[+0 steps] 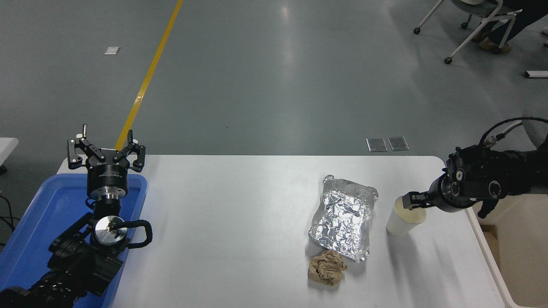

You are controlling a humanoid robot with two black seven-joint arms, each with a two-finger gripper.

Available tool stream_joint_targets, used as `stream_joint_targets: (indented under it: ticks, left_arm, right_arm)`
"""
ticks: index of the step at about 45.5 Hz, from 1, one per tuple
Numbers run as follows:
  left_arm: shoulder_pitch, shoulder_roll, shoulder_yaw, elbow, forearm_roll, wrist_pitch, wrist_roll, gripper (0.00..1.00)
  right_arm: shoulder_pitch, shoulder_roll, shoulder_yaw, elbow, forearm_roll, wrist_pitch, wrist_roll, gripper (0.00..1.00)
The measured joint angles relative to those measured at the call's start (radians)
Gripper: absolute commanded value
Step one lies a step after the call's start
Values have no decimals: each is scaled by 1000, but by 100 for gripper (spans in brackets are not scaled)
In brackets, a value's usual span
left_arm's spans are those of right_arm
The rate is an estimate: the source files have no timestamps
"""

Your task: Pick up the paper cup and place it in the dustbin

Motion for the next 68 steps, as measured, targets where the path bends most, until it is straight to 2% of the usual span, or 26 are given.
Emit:
stream_joint_targets:
  ticks: [9,10,11,30,43,59,68]
  left_arm:
    - [0,0,0,0,0,0,0,99]
    - [0,0,0,0,0,0,0,99]
    - [0,0,0,0,0,0,0,99]
    - [0,0,0,0,0,0,0,99]
    - [0,0,0,0,0,0,0,99]
    - [0,0,-1,0,0,-1,0,99]
    - [0,1,0,0,0,0,0,99]
  right_arm:
    - [-38,1,47,-11,7,-21,-1,26]
    - [-41,1,51,-12,8,-23,-1,18]
    - [-44,1,55,-13,9,-25,-1,1]
    - [-55,-3,74,-21,12,-47,-14,0]
    - [28,-24,-8,8,5,-48,-15,0]
    - [355,-123,-190,240,14,-28,-15,0]
    - [617,-195,-270,355,17,82,-12,0]
